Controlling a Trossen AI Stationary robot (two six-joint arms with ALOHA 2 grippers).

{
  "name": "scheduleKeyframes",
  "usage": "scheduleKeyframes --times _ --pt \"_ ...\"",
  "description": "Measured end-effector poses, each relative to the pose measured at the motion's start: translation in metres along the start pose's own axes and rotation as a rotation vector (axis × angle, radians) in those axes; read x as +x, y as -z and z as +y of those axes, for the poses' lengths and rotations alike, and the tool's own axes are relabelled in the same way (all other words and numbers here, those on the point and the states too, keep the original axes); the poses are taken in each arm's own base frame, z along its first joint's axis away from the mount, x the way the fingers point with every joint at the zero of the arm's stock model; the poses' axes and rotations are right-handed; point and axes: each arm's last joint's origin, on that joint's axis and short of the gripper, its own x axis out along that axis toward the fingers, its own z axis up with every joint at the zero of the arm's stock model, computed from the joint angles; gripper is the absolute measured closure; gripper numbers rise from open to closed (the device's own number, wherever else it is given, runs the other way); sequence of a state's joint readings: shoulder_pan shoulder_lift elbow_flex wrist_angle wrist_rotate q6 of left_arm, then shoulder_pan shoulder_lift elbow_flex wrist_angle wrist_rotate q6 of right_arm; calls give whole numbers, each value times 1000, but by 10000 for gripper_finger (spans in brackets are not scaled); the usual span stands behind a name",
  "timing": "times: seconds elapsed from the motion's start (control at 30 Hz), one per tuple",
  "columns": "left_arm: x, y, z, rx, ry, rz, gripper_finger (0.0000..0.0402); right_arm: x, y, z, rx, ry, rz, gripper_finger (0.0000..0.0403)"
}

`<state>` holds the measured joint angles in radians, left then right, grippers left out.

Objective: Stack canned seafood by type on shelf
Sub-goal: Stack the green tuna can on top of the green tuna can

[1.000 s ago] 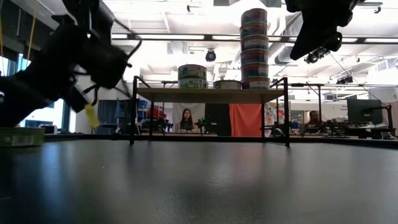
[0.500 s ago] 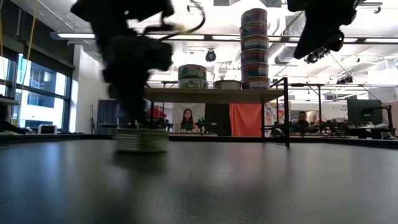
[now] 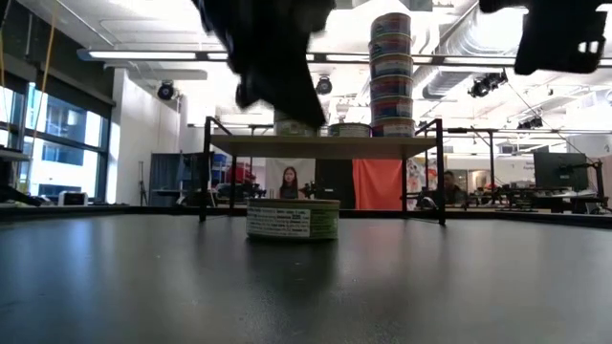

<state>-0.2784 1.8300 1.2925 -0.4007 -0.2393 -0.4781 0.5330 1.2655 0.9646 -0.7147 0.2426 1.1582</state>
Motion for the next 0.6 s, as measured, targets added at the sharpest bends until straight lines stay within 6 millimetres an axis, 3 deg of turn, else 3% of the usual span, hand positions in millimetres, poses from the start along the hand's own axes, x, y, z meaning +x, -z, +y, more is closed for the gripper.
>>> scheduleKeyframes --times 0.13,0.27,0.43,0.6 --pt "-33 0 -3 32 18 -120 401 23 -6 9 81 -38 24 403" --pt "-53 24 -12 23 67 -298 402 60 -23 20 79 -161 72 403" --pt "-46 73 -15 -66 126 -443 401 106 -54 17 49 -289 70 403" --pt "-27 102 -19 -43 117 -444 401 125 -82 -19 90 -127 21 403"
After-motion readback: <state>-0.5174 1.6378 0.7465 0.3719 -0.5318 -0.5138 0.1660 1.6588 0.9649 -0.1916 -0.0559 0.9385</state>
